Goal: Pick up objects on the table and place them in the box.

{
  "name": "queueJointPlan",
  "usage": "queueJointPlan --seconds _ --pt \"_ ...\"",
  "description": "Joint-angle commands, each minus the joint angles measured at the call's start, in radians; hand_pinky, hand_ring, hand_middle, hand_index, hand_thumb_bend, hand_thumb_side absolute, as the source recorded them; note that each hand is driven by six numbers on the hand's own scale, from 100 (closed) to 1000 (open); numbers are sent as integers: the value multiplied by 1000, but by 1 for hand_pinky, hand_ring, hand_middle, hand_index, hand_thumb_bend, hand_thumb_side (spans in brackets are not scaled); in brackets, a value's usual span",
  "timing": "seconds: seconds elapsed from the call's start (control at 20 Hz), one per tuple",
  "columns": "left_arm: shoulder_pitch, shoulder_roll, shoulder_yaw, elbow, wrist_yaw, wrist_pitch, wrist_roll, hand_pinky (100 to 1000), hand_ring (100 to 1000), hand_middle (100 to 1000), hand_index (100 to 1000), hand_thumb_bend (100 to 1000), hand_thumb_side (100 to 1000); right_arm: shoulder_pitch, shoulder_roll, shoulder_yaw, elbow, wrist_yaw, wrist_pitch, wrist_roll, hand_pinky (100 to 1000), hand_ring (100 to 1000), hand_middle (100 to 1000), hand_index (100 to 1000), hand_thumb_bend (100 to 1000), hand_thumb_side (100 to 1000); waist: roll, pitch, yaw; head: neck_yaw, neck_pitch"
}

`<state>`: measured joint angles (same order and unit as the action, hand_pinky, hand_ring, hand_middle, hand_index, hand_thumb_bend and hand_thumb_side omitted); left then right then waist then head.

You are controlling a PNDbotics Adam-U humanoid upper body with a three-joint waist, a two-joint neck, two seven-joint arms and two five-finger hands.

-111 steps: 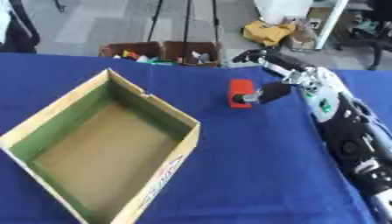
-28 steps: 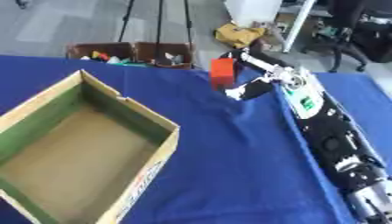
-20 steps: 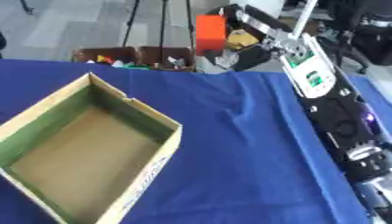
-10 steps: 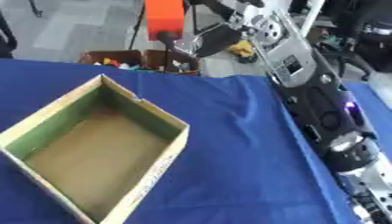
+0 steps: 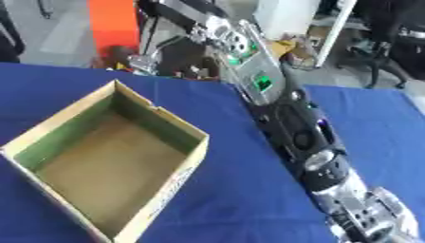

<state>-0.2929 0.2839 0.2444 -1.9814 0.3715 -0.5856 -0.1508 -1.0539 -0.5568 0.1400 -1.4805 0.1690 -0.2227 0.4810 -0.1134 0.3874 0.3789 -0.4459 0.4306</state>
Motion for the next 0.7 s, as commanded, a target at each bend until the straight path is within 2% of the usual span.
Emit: queueJointPlan --seconds 0.05,0.4,0.7 --pt "-16 36 1 -19 19 -10 7 550 715 828 906 100 874 -5 37 5 4 57 9 4 572 473 354 496 100 200 -10 -43 7 -11 5" --pt "-28 46 -1 -19 46 -32 16 550 713 824 904 100 869 28 121 35 30 150 -1 21 579 474 353 497 100 203 -16 -48 21 -13 17" --pt "-38 48 -3 -19 59 -36 17 550 713 823 903 100 867 59 159 61 65 234 -23 46 584 475 353 497 100 208 -18 -46 25 -12 16"
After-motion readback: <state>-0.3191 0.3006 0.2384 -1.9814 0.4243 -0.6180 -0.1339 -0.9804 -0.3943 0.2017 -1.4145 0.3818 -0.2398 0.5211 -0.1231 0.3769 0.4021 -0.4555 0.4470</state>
